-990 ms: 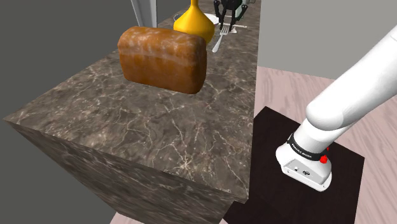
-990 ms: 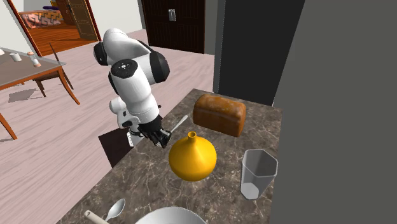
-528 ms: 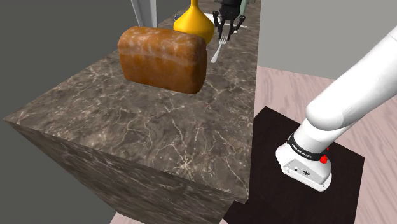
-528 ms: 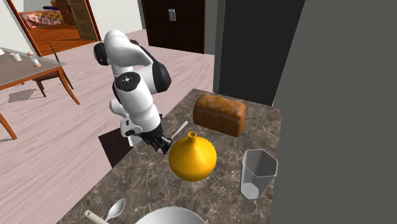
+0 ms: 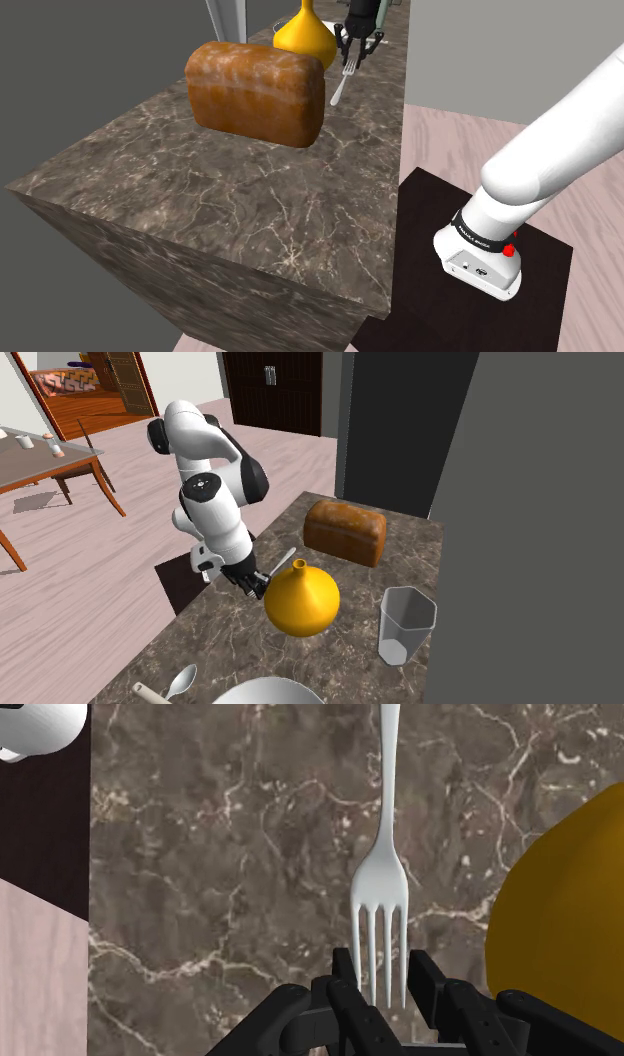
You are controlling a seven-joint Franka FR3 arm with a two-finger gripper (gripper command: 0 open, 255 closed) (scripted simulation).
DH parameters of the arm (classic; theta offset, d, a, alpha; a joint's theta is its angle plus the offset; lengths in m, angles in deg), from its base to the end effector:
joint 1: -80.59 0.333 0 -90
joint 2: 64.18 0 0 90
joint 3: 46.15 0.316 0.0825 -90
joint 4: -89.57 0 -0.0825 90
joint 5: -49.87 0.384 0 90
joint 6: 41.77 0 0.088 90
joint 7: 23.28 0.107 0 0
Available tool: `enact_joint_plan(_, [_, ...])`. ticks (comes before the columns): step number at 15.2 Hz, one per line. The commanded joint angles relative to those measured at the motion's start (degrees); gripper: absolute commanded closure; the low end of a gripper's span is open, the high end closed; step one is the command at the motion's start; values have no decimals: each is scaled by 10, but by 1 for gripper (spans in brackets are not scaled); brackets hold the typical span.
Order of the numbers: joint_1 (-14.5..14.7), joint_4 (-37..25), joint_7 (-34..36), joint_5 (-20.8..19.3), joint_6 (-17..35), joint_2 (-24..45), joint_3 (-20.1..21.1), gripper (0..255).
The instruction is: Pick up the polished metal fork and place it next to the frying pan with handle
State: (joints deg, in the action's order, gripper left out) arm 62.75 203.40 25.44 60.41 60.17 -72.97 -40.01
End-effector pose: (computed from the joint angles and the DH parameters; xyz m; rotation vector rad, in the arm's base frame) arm 0.5013 -0.0851 0.5270 -2.5587 1.5676 0.1551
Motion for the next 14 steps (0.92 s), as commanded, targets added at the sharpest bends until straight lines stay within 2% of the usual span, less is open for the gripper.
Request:
enact_joint_plan(1, [1,8,0,-1,2,9,1,255])
enact_joint_plan(4, [1,8,0,-1,2,9,1,255])
enact_joint_plan(5, [2,11,0,0,3,6,2,0])
enact_joint_plan(10, [1,8,0,-1,2,9,1,0])
enact_joint_plan(14, [-4,-70,2,-5,-71,14,-5,0])
